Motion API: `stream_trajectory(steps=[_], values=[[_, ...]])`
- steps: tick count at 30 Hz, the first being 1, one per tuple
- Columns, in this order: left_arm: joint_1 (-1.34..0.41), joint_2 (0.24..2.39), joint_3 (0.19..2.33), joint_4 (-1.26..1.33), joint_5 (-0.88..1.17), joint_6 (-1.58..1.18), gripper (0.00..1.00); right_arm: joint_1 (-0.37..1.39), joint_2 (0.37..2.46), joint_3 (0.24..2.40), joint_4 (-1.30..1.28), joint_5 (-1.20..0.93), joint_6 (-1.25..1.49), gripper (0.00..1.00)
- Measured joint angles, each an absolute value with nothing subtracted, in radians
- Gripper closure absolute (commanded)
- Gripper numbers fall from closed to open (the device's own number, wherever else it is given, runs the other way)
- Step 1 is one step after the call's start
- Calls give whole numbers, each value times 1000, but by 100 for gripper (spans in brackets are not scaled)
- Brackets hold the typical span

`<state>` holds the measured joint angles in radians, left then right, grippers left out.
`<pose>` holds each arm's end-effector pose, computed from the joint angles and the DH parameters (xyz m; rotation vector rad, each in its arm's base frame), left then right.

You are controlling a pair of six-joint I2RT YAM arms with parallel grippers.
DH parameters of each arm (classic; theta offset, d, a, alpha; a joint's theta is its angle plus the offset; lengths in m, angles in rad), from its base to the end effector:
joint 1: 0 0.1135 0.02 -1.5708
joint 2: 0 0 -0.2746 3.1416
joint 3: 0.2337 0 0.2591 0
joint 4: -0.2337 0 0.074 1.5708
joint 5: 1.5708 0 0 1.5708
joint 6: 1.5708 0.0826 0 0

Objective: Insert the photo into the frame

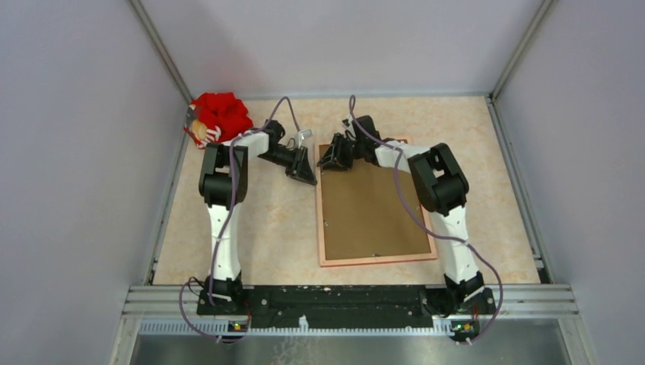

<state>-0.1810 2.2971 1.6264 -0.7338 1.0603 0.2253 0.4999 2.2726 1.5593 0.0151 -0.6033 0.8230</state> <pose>0.4356 -0.1530 0.0964 0.6408 2.4892 -1.4996 0.4479 0.2980 0.1124 0.0439 2.5077 1.3203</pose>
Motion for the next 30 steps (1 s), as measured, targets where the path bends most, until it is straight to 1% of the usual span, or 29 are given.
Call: stream_trajectory(steps=[4,12,19,25,30], values=[[-183,2298,1630,-737,1057,215,75,514,2285,1573,17,-613,823,64],[-187,2298,1636,-745,1047,210,76,516,2285,1565,38,-610,859,64],[-194,2298,1643,-748,1036,211,76,492,2284,1616,-53,-568,814,55],[-197,2298,1646,-748,1032,213,76,375,2234,1621,-148,-443,743,55],[-197,2298,1646,-748,1032,216,76,263,2163,1539,-166,-355,725,55]])
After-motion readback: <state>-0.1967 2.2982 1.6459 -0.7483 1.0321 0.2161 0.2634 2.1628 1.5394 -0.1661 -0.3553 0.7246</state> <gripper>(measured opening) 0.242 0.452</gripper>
